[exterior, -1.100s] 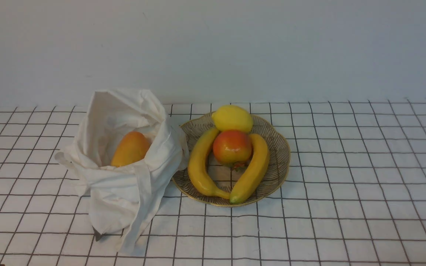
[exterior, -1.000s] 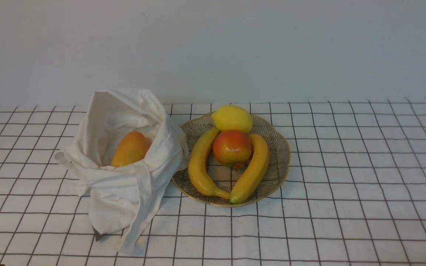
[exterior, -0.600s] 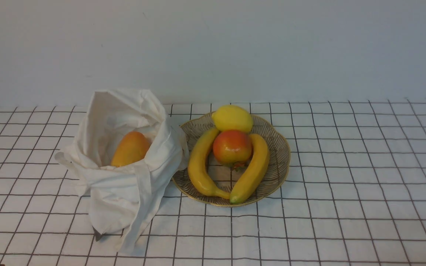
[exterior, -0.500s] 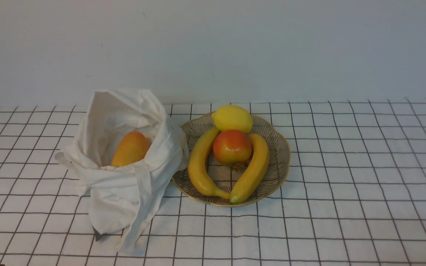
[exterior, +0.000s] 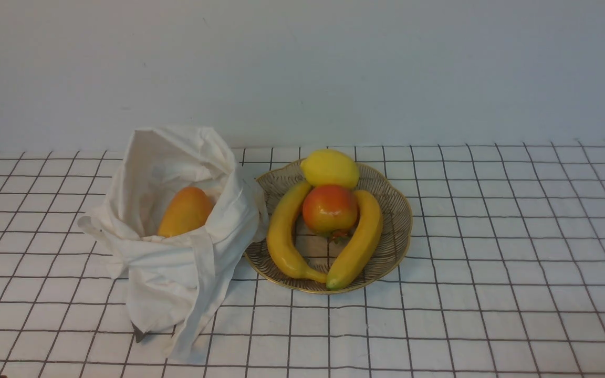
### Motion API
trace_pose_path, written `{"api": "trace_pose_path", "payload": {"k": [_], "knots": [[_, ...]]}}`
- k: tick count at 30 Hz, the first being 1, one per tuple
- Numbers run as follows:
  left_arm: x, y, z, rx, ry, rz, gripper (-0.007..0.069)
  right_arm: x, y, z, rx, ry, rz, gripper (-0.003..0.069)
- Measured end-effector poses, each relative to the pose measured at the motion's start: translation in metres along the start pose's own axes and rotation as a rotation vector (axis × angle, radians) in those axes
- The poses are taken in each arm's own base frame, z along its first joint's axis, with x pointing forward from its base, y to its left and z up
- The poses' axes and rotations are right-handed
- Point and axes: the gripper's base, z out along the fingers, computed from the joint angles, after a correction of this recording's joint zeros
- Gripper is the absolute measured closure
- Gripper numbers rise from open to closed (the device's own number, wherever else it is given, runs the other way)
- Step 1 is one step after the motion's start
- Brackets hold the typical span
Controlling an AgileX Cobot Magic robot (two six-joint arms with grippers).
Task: Take the fruit out of the bag on the white checkered tablecloth and place them on the plate.
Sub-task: 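Reach into the cloth bag and grasp the fruit inside with the left gripper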
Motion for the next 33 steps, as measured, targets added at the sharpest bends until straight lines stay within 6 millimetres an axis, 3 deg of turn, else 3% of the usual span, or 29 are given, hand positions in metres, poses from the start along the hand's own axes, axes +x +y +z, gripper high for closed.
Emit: {"api": "trace_pose_path", "payload": {"k": [17, 21, 23, 24, 27, 33], "knots": [[0.0, 0.0, 0.0, 0.001, 0.0, -0.003, 0.0632, 0.0, 0.0, 0.0, 0.0, 0.0, 0.0, 0.0674], [0.0, -0.006, 0.0, 0.062, 0.003, -0.277, 0.0632, 0.0, 0.0, 0.0, 0.0, 0.0, 0.0, 0.0674], [-0.002, -0.015, -0.001, 0.166, 0.028, -0.704, 0.0632, 0.0, 0.0, 0.0, 0.0, 0.0, 0.0, 0.0674], [-0.004, -0.018, -0.002, 0.203, 0.038, -0.839, 0.0632, 0.0, 0.0, 0.0, 0.0, 0.0, 0.0, 0.0674], [-0.007, -0.023, -0.003, 0.271, 0.059, -1.077, 0.0632, 0.0, 0.0, 0.0, 0.0, 0.0, 0.0, 0.0674], [-0.01, -0.025, -0.004, 0.318, 0.055, -1.155, 0.0632, 0.0, 0.0, 0.0, 0.0, 0.0, 0.0, 0.0674]]}}
